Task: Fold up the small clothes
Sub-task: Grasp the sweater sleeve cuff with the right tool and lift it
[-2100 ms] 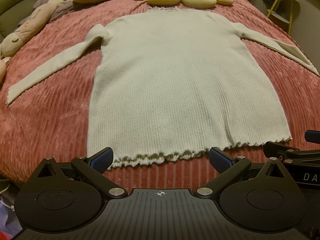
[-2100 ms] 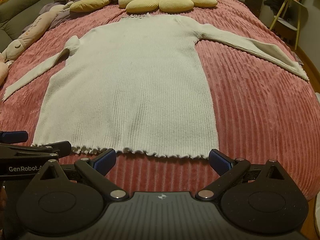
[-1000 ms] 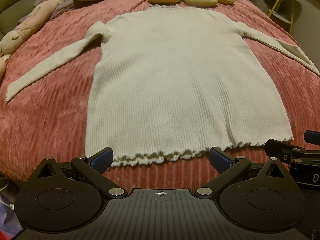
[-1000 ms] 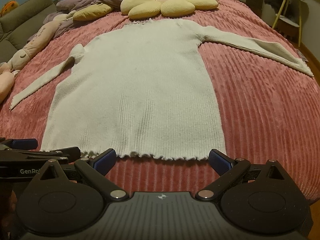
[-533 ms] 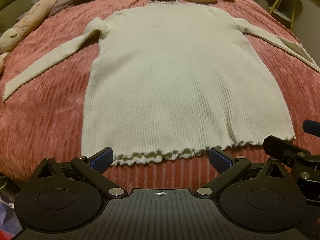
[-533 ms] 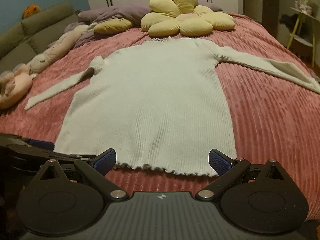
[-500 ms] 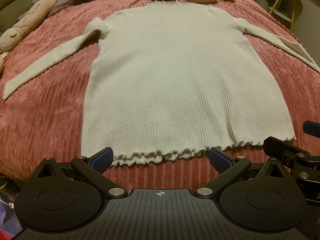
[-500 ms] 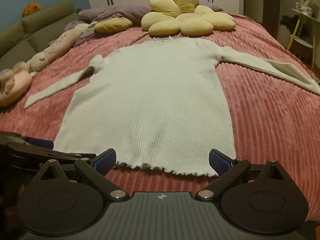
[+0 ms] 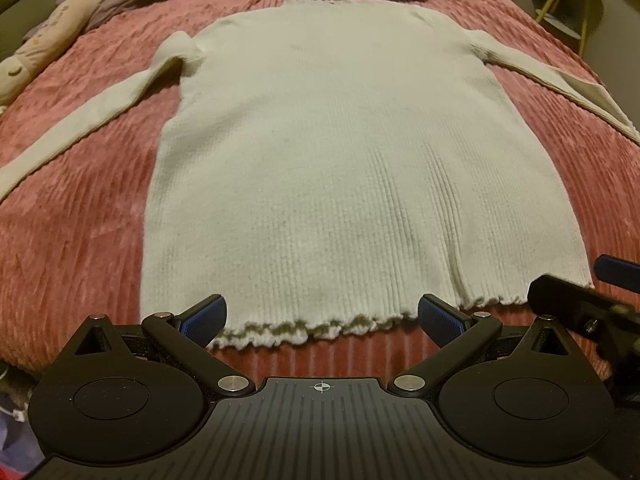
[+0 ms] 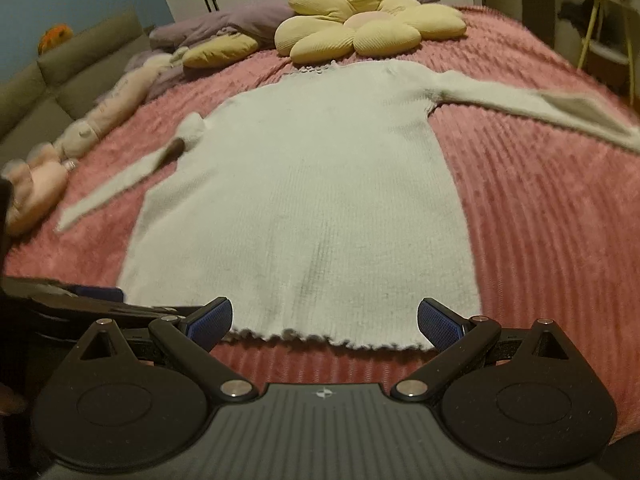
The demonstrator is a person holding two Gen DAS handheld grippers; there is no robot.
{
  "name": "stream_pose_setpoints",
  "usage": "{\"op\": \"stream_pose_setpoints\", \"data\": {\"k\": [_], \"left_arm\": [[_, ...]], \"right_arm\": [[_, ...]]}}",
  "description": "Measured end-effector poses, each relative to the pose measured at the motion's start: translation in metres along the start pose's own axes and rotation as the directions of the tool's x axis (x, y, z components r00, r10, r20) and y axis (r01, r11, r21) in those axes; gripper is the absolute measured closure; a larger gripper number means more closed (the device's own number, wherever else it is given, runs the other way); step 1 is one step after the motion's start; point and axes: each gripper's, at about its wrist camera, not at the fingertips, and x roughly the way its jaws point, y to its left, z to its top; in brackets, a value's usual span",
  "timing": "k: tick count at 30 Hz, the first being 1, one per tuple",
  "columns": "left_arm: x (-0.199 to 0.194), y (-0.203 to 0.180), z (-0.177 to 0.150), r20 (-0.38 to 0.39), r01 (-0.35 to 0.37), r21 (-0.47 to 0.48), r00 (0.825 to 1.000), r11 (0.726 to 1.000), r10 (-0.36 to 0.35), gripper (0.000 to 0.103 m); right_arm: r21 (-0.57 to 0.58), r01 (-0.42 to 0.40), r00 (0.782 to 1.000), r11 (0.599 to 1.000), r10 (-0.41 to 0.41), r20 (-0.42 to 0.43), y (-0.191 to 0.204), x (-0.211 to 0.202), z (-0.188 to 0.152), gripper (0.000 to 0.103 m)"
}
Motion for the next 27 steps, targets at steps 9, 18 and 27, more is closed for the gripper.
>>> {"op": "stream_pose_setpoints", "data": {"k": [9, 18, 27], "left_arm": [[0.015, -0.009, 0.048, 0.134, -0.025, 0.040, 0.991, 0.999, 0.020, 0.000], [0.072, -0.007, 0.082, 0.114, -0.065, -0.007, 0.991, 0.998, 0.066, 0.000], [0.083, 0.013, 0.073, 0.108, 0.023, -0.091, 0.994, 0.996, -0.013, 0.000]], "right_arm": [[0.327, -0.115, 0.980, 0.938, 0.053, 0.194, -0.106, 0.001, 0.039, 0.004], [0.756, -0.068, 0.892, 0.651, -0.299, 0.337, -0.317, -0.001, 0.090, 0.052], [0.869, -0.193, 0.868, 0.455, -0.333, 0.367, -0.402, 0.026, 0.080, 0.063]]}}
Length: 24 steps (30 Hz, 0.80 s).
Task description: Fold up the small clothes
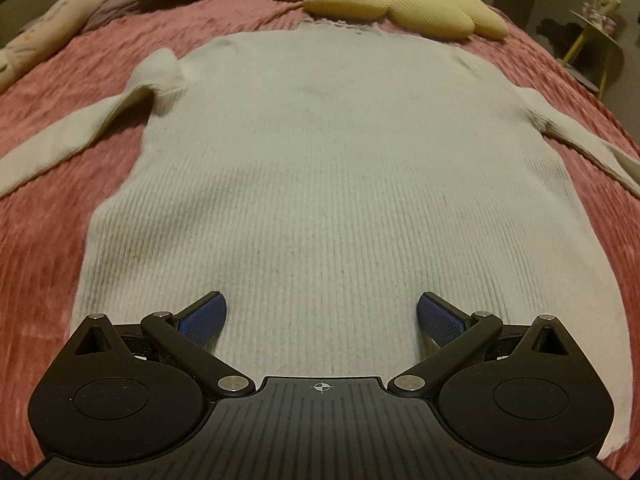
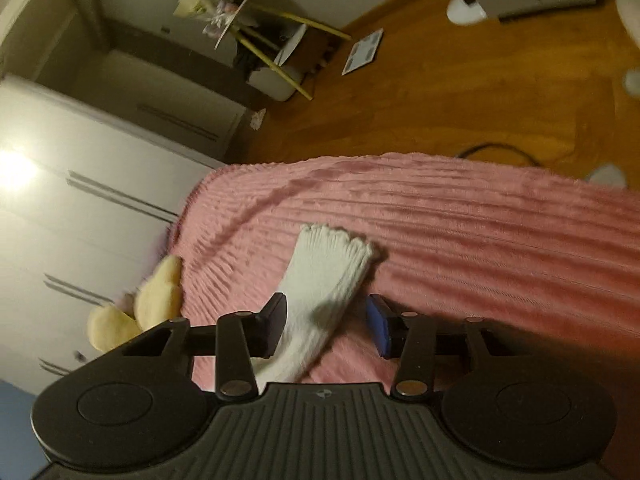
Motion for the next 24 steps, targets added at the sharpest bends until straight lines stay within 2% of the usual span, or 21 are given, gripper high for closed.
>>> {"op": "stream_pose_setpoints", "data": {"k": [1, 2, 3, 4, 6, 8, 10, 12, 13, 15, 17, 18, 19, 20, 21, 24], "left_arm": [[0.000, -0.001, 0.000, -0.001, -0.003, 0.008, 1.000, 1.000, 0.003, 0.000], [0.000, -0.002, 0.000, -0.004, -0.007, 0.012, 1.000, 1.000, 0.007, 0.000], [0.001, -0.003, 0.000, -0.012, -0.012, 0.015, 1.000, 1.000, 0.012, 0.000], [0.001, -0.003, 0.001, -0.020, -0.016, 0.021, 1.000, 1.000, 0.017, 0.000], [0.003, -0.005, 0.005, -0.043, -0.019, 0.029, 0.999, 0.999, 0.020, 0.000], [0.000, -0.003, 0.010, -0.047, -0.017, 0.027, 0.999, 0.999, 0.018, 0.000], [-0.008, 0.000, 0.016, -0.003, -0.005, 0.013, 1.000, 1.000, 0.005, 0.000], [-0.016, 0.001, 0.028, 0.037, 0.034, 0.012, 0.999, 0.999, -0.035, 0.000], [-0.020, 0.001, 0.036, 0.058, 0.066, 0.011, 0.996, 0.998, -0.066, 0.000], [-0.029, 0.001, 0.054, 0.108, 0.135, 0.006, 0.985, 0.991, -0.135, 0.000], [-0.035, 0.000, 0.074, 0.150, 0.210, -0.004, 0.967, 0.978, -0.207, 0.000], [-0.035, -0.001, 0.083, 0.164, 0.255, -0.006, 0.954, 0.967, -0.250, 0.000], [-0.032, -0.001, 0.092, 0.173, 0.305, -0.011, 0.938, 0.952, -0.299, 0.000], [-0.027, 0.000, 0.100, 0.168, 0.348, -0.021, 0.925, 0.937, -0.339, 0.000], [-0.018, 0.000, 0.109, 0.152, 0.376, -0.036, 0.918, 0.926, -0.367, 0.000], [0.015, -0.005, 0.127, 0.096, 0.432, -0.104, 0.901, 0.896, -0.423, 0.000]], "right_arm": [[0.000, 0.000, 1.000, 1.000, 0.000, 0.002, -0.001, 0.002, 0.007, 0.065], [-0.006, 0.003, 1.000, 1.000, -0.003, 0.003, -0.001, 0.005, 0.009, 0.071], [-0.022, 0.015, 1.000, 1.000, -0.015, 0.005, 0.002, 0.007, 0.012, 0.087], [-0.049, 0.045, 0.999, 0.998, -0.045, 0.001, 0.007, 0.009, 0.013, 0.095], [-0.110, 0.083, 0.996, 0.990, -0.081, 0.025, 0.022, 0.007, 0.011, 0.095], [-0.243, 0.087, 0.994, 0.966, -0.069, 0.084, 0.054, -0.005, -0.002, 0.095], [-0.436, 0.036, 0.995, 0.899, 0.010, 0.103, 0.101, -0.018, -0.028, 0.095], [-0.582, -0.053, 0.992, 0.812, 0.112, 0.066, 0.143, -0.028, -0.062, 0.095], [-0.644, -0.120, 0.985, 0.756, 0.171, 0.017, 0.164, -0.032, -0.084, 0.095], [-0.736, -0.259, 0.958, 0.626, 0.262, -0.114, 0.200, -0.035, -0.139, 0.095], [-0.755, -0.364, 0.928, 0.546, 0.278, -0.246, 0.219, -0.029, -0.187, 0.093], [-0.751, -0.419, 0.907, 0.510, 0.267, -0.326, 0.223, -0.023, -0.213, 0.084], [-0.749, -0.445, 0.896, 0.490, 0.240, -0.375, 0.225, -0.017, -0.230, 0.076], [-0.749, -0.450, 0.892, 0.486, 0.204, -0.404, 0.223, -0.011, -0.248, 0.065], [-0.742, -0.449, 0.891, 0.497, 0.187, -0.414, 0.218, -0.008, -0.259, 0.064], [-0.694, -0.416, 0.894, 0.587, 0.126, -0.429, 0.192, -0.004, -0.269, 0.064]]}}
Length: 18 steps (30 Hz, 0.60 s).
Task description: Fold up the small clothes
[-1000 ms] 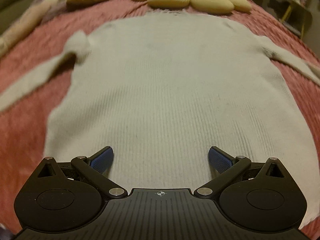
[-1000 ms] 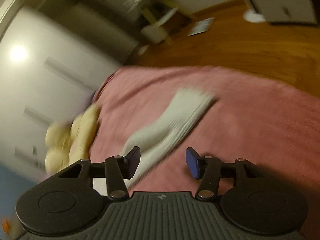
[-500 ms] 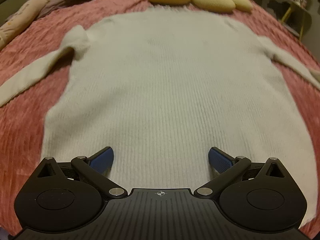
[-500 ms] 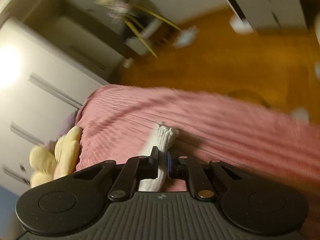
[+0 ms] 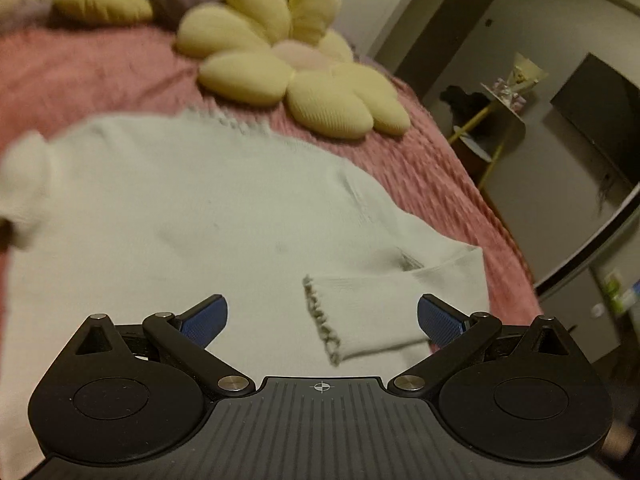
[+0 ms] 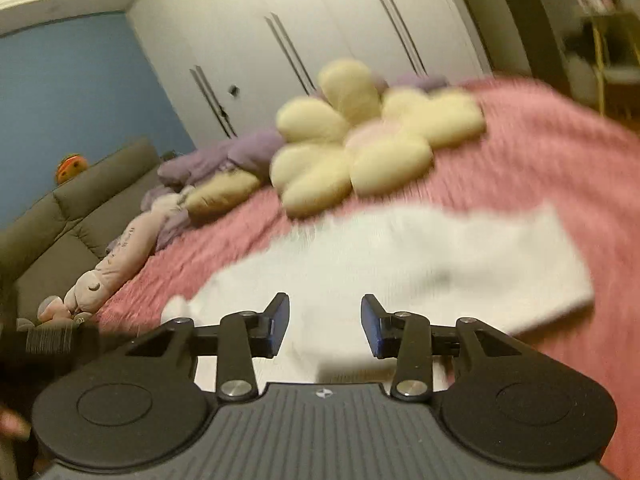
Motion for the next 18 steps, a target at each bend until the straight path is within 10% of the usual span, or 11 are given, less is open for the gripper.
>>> {"op": "stream_pose_setpoints", "data": {"k": [10, 15, 18], "left_arm": [[0.088, 0.008, -0.013, -0.165, 0.127, -0.195, 0.973, 0.973, -0.160, 0.040], [0.105, 0.018, -0.013, -0.188, 0.121, -0.307, 0.965, 0.944, -0.185, 0.085], [0.103, 0.015, -0.006, -0.186, 0.118, -0.287, 0.967, 0.951, -0.176, 0.094]], "right_arm": [[0.166, 0.134, 0.990, 0.977, -0.126, -0.060, -0.066, -0.050, -0.051, 0.064], [0.194, 0.124, 0.991, 0.973, -0.113, -0.067, -0.071, -0.047, -0.054, 0.063], [0.199, 0.108, 0.993, 0.974, -0.095, -0.070, -0.070, -0.042, -0.053, 0.063]]}}
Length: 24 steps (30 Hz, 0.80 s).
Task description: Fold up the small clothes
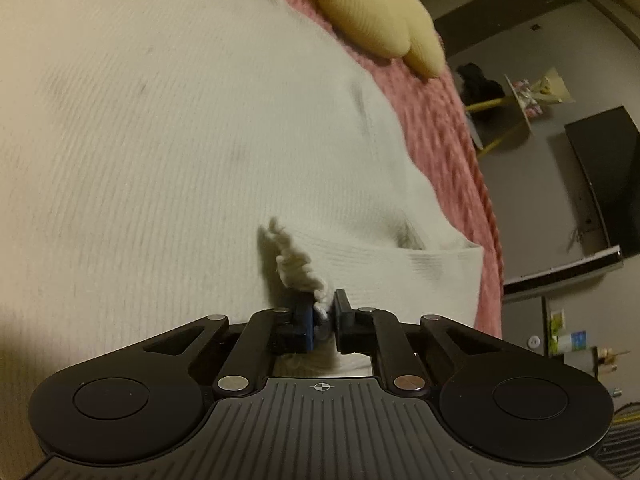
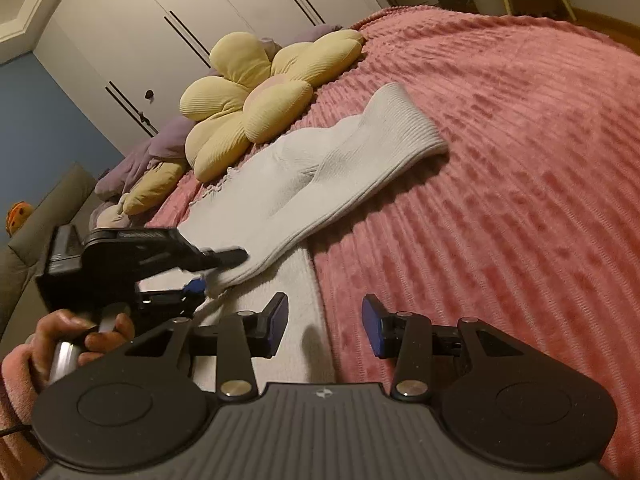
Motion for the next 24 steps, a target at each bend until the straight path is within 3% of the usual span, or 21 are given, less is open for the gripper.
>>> {"op": "stream_pose_setpoints", "data": {"k": [4, 8, 10, 12, 14, 16, 21, 24], "left_arm": [[-0.030, -0.027, 0.013, 0.088, 0.013, 0.137, 0.996, 0.990, -0.025, 0.094], [-0.077, -0.035, 0.036, 0.206, -0.035, 0.231, 0.978, 0.972, -0.013, 0.094], [-0.098, -0.028, 0.050, 0.268, -0.107, 0.244, 0.963, 0.964, 0.038, 0.094], [-0.114, -0.013, 0.062, 0.324, -0.186, 0.226, 0.940, 0.956, 0.106, 0.094], [-0.127, 0.007, 0.071, 0.376, -0.280, 0.199, 0.907, 0.939, 0.190, 0.094], [-0.136, 0.031, 0.074, 0.386, -0.351, 0.163, 0.883, 0.922, 0.268, 0.094], [-0.137, 0.090, 0.072, 0.337, -0.376, 0.052, 0.879, 0.925, 0.338, 0.094], [-0.136, 0.109, 0.071, 0.325, -0.357, 0.019, 0.885, 0.934, 0.332, 0.094]], "right_arm": [[0.019, -0.030, 1.000, 0.999, 0.030, 0.000, 0.005, 0.005, 0.010, 0.062], [0.092, -0.117, 0.993, 0.989, 0.117, 0.004, 0.009, 0.022, 0.030, 0.051], [0.124, -0.159, 0.986, 0.979, 0.163, -0.020, 0.016, 0.038, 0.038, 0.050], [0.140, -0.181, 0.982, 0.973, 0.188, -0.036, 0.023, 0.053, 0.044, 0.050], [0.131, -0.183, 0.981, 0.974, 0.190, -0.043, 0.033, 0.068, 0.050, 0.050], [0.136, -0.169, 0.983, 0.976, 0.176, -0.047, 0.038, 0.083, 0.056, 0.050], [0.200, -0.106, 0.993, 0.974, 0.116, -0.038, 0.034, 0.115, 0.066, 0.050], [0.261, -0.081, 0.996, 0.962, 0.088, -0.015, 0.029, 0.127, 0.071, 0.050]]}}
